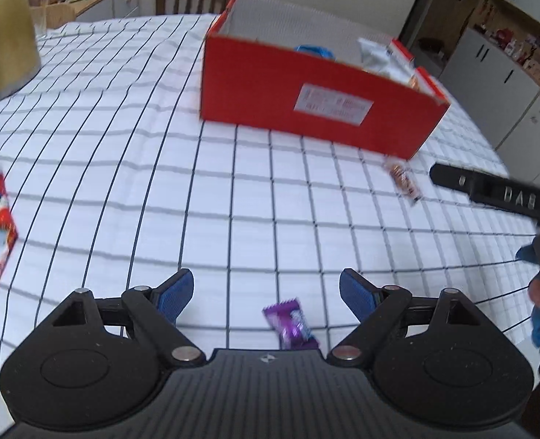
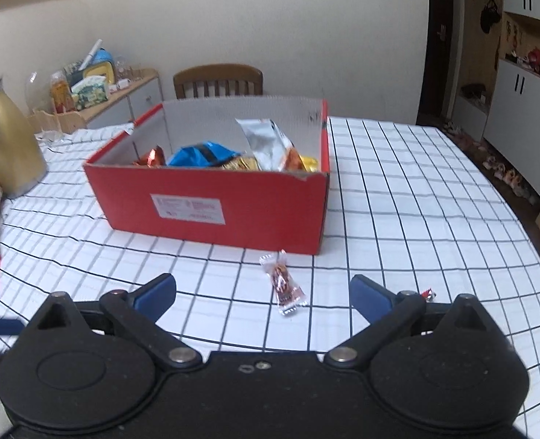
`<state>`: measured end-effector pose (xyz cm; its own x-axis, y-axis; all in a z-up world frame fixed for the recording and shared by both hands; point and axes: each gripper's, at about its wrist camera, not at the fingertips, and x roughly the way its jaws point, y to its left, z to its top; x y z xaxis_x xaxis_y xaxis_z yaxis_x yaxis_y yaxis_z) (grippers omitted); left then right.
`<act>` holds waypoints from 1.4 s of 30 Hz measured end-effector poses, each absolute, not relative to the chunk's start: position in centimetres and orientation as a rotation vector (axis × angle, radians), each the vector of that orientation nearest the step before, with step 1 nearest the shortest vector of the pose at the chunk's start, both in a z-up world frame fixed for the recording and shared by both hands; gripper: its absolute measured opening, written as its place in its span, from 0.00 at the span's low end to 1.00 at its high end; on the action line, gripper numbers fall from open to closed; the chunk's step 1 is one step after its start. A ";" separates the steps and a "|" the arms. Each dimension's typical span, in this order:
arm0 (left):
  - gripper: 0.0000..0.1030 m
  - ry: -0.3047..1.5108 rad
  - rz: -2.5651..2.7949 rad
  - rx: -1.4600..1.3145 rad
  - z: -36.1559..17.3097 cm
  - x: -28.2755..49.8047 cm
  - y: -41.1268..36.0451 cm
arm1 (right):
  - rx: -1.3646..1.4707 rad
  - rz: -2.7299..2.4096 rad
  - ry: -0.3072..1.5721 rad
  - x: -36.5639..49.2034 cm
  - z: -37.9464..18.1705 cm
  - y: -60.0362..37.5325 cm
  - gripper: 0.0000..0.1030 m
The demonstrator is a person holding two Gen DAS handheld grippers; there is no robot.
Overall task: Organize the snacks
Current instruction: 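Move both tools back toward the purple candy and wrapped sweet on the table, then grasp the purple candy with the left tool while the right tool grasps the clear-wrapped sweet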
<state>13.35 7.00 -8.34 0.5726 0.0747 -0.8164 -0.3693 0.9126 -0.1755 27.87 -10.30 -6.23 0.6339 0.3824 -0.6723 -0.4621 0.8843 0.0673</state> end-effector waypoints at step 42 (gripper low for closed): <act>0.24 0.911 0.313 -0.284 -11.3 13.0 3.0 | -0.198 0.519 0.818 34.3 -12.5 -7.6 0.22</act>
<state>12.99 2.98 -11.34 0.5742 0.1442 -0.8059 -0.3814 0.9181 -0.1075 34.30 -7.60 -12.53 0.5676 0.3636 -0.7387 -0.5130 0.8579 0.0281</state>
